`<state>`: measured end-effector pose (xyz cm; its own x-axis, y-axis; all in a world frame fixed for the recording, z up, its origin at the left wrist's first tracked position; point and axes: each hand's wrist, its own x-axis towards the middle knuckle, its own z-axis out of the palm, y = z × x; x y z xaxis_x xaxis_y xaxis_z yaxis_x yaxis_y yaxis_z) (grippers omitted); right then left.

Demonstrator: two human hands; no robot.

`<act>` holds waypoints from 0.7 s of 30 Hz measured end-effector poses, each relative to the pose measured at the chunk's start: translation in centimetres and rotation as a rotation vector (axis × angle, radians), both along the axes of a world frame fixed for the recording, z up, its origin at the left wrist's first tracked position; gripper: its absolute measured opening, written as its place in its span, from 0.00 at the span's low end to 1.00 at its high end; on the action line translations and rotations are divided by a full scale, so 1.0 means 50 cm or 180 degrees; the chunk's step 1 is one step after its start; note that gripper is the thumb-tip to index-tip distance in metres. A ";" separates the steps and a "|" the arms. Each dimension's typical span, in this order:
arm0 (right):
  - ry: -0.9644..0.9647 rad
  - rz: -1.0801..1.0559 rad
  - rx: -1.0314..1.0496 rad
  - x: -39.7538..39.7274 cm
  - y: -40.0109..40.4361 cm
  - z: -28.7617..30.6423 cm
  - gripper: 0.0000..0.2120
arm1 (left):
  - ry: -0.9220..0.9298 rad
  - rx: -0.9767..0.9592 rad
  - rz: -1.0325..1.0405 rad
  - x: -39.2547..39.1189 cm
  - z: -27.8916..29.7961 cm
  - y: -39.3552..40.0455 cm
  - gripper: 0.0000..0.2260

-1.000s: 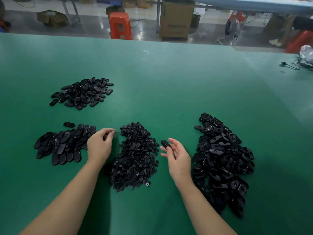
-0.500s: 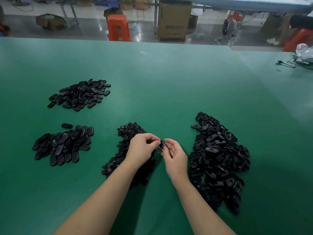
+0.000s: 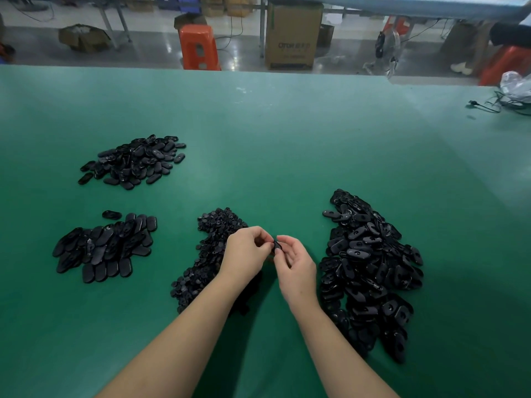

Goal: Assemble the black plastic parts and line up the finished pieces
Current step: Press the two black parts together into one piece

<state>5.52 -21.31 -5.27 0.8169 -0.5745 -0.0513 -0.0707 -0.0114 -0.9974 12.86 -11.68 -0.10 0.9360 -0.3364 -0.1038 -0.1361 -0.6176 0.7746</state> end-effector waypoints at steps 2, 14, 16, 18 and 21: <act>-0.0006 -0.0011 -0.0017 0.000 -0.001 0.000 0.16 | -0.0011 0.0004 0.0012 -0.002 0.000 -0.003 0.04; -0.0068 -0.0329 0.0095 0.002 -0.005 -0.009 0.13 | -0.0913 0.0231 -0.0365 -0.046 -0.029 -0.004 0.10; -0.0078 -0.0371 0.0111 0.001 -0.005 -0.008 0.13 | -0.0838 0.0173 -0.0410 -0.046 -0.032 -0.001 0.11; -0.0085 -0.0354 0.0088 0.001 -0.005 -0.005 0.13 | -0.0675 0.0006 -0.0355 -0.041 -0.030 0.001 0.11; -0.0061 -0.0298 -0.0079 0.002 -0.003 -0.001 0.13 | -0.0379 -0.0203 -0.0113 -0.032 -0.024 0.001 0.06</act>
